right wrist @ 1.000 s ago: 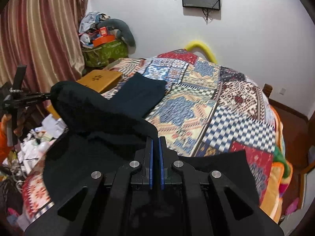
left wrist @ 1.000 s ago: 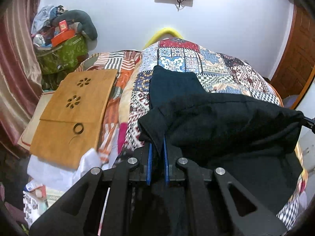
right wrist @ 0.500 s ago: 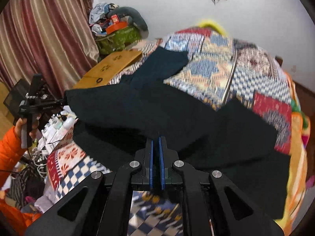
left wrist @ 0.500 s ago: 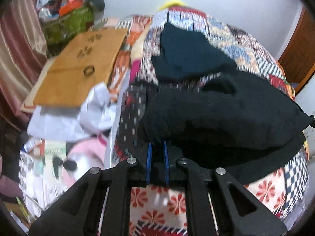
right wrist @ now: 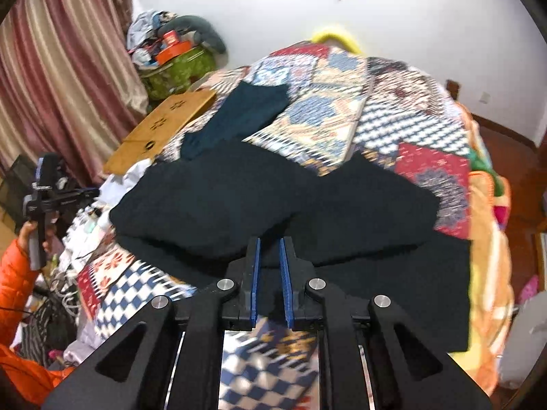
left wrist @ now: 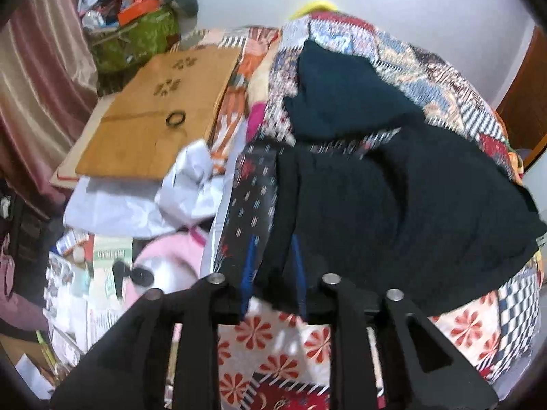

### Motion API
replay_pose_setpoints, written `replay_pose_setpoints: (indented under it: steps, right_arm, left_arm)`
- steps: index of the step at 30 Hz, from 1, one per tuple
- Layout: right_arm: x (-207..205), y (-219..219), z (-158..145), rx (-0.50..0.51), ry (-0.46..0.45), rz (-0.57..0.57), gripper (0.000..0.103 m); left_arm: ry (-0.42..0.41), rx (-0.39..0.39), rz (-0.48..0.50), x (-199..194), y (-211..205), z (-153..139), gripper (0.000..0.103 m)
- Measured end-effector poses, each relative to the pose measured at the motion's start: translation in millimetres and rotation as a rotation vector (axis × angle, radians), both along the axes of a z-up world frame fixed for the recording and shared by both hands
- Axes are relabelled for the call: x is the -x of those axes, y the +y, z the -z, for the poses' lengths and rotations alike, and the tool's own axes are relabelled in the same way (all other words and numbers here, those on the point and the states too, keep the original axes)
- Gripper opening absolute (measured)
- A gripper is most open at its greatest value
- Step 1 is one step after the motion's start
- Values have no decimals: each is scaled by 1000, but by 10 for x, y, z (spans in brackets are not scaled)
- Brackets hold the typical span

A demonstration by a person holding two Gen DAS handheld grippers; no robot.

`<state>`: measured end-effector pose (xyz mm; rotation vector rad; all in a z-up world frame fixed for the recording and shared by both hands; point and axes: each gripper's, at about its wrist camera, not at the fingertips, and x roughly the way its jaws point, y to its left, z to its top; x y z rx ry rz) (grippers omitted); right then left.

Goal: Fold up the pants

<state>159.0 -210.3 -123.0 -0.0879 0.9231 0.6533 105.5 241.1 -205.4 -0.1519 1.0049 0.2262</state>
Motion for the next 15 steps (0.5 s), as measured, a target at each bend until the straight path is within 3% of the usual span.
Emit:
replay_pose_setpoints:
  steps: [2,4,6,11,15]
  right_arm:
    - [-89,-49,-29,10,-10,28,16]
    - [-258,-82,-36,13,-4,63,29]
    - [-402,-82,-31,16,-4,81,50]
    - [-858,-24,100,44,14,95,52]
    - [-1261,44,320,58,58,112,52]
  left_arm:
    - [-22,-3,21,-107,-76,-101,36]
    - [-31,8,42,-256,-182,-174,51]
    - [-48,19,58,-392,-279,-223,62]
    - [-28,46,103,-814,-525,-194,74]
    - [-6,54,132,-1141,-682,-90,76]
